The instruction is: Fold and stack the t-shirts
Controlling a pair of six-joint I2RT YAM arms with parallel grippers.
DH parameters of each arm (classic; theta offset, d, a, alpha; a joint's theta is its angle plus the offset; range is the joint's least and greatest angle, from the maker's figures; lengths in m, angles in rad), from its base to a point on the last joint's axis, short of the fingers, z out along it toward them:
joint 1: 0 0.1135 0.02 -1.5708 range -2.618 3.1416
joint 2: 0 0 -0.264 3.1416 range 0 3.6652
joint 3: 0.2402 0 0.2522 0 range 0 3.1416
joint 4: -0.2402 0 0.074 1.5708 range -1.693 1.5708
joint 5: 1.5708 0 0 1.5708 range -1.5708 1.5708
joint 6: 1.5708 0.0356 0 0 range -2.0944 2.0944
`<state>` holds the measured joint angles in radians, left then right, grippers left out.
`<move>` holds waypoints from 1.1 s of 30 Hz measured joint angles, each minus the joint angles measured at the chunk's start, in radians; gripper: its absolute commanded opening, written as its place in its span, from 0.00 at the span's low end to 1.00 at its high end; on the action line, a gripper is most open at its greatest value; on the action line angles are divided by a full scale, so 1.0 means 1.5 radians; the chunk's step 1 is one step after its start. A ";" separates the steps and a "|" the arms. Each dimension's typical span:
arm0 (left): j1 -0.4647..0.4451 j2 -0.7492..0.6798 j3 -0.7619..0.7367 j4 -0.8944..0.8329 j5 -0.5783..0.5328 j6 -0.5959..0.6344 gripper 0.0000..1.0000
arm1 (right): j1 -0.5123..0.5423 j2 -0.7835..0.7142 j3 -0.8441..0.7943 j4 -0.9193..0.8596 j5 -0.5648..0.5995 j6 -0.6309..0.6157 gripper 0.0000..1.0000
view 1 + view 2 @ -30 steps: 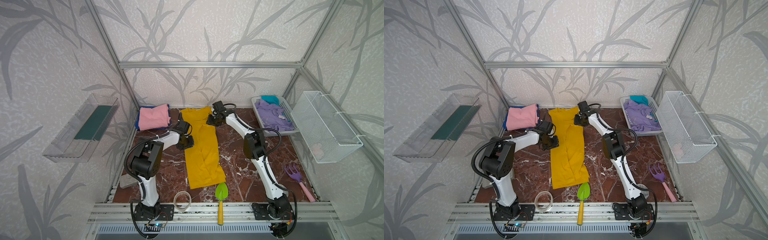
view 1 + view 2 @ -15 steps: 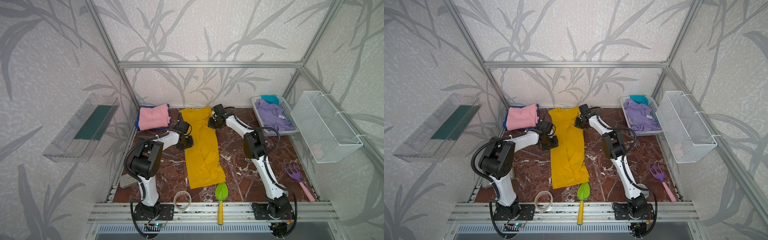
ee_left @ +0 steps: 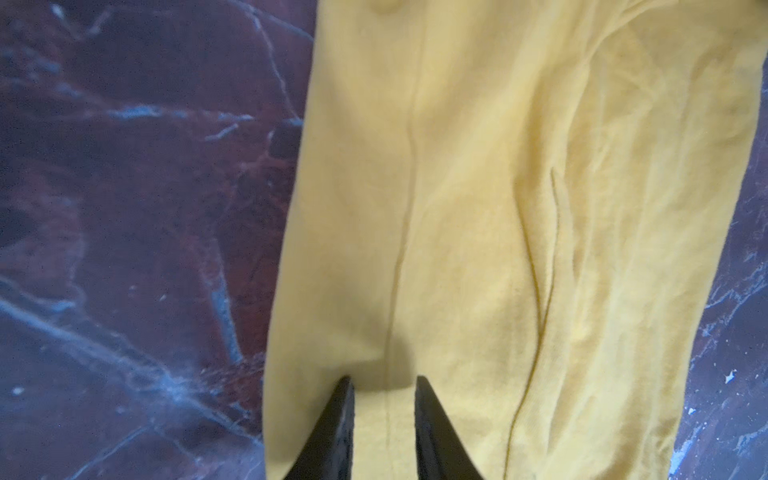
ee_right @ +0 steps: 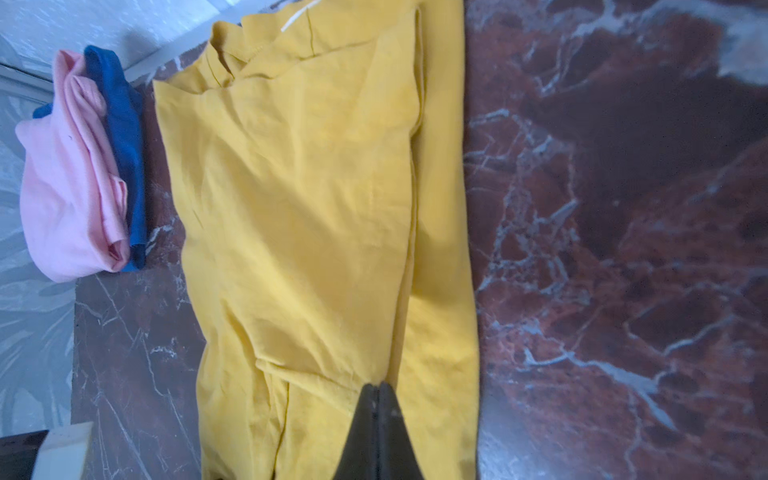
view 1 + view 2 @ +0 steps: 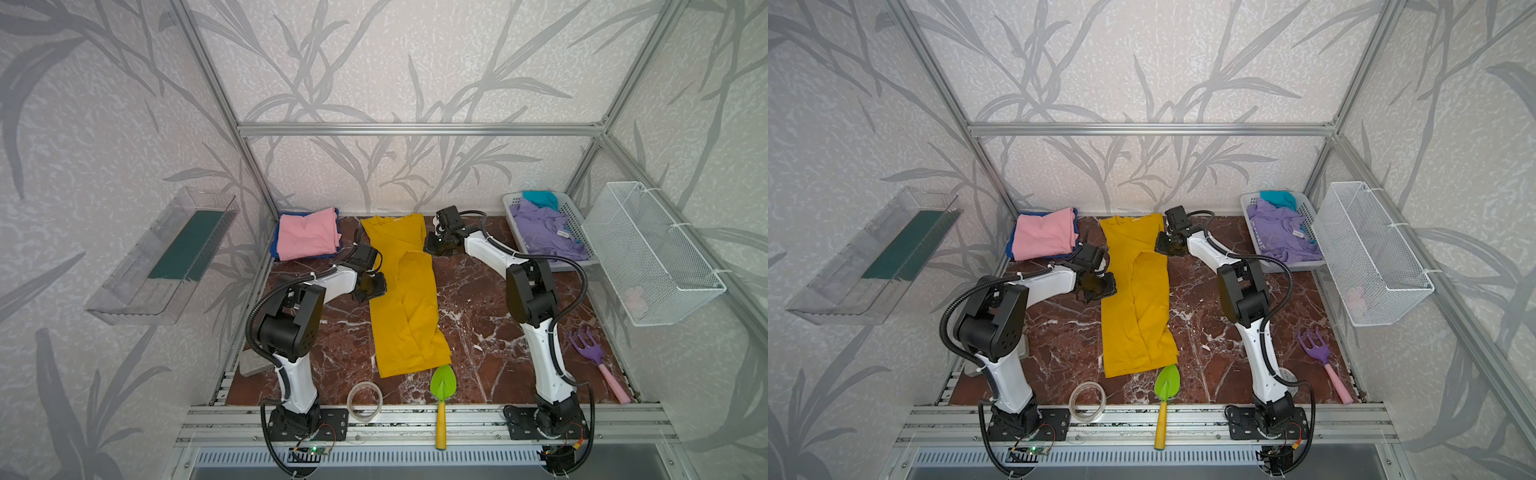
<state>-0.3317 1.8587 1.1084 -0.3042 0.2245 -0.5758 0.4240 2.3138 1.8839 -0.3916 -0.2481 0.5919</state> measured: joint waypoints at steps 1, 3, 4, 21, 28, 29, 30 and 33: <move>0.000 -0.002 -0.003 0.002 0.000 0.000 0.28 | 0.000 -0.004 -0.021 0.012 -0.002 0.004 0.15; 0.000 -0.008 -0.010 0.002 -0.001 0.000 0.28 | 0.000 -0.005 -0.057 0.026 -0.006 0.013 0.41; 0.000 -0.012 -0.014 0.001 -0.003 -0.001 0.28 | 0.000 -0.005 -0.072 0.031 -0.009 0.016 0.46; -0.098 -0.359 -0.139 -0.197 -0.084 -0.042 0.39 | 0.046 -0.426 -0.499 -0.018 0.037 -0.063 0.48; -0.220 -0.364 -0.231 -0.263 -0.052 -0.103 0.48 | 0.153 -0.515 -0.650 -0.082 0.016 -0.049 0.58; -0.230 -0.365 -0.236 -0.267 -0.049 -0.110 0.49 | 0.172 -0.513 -0.665 -0.085 0.012 -0.041 0.60; -0.243 -0.367 -0.242 -0.269 -0.046 -0.121 0.49 | 0.193 -0.512 -0.677 -0.089 0.008 -0.033 0.61; -0.274 -0.383 -0.259 -0.269 -0.038 -0.150 0.51 | 0.246 -0.509 -0.698 -0.091 -0.006 -0.008 0.61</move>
<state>-0.7429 1.2846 0.7200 -0.7078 0.1677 -0.8001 0.7933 1.5501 0.8368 -0.5274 -0.2565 0.5793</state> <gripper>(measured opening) 0.503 0.610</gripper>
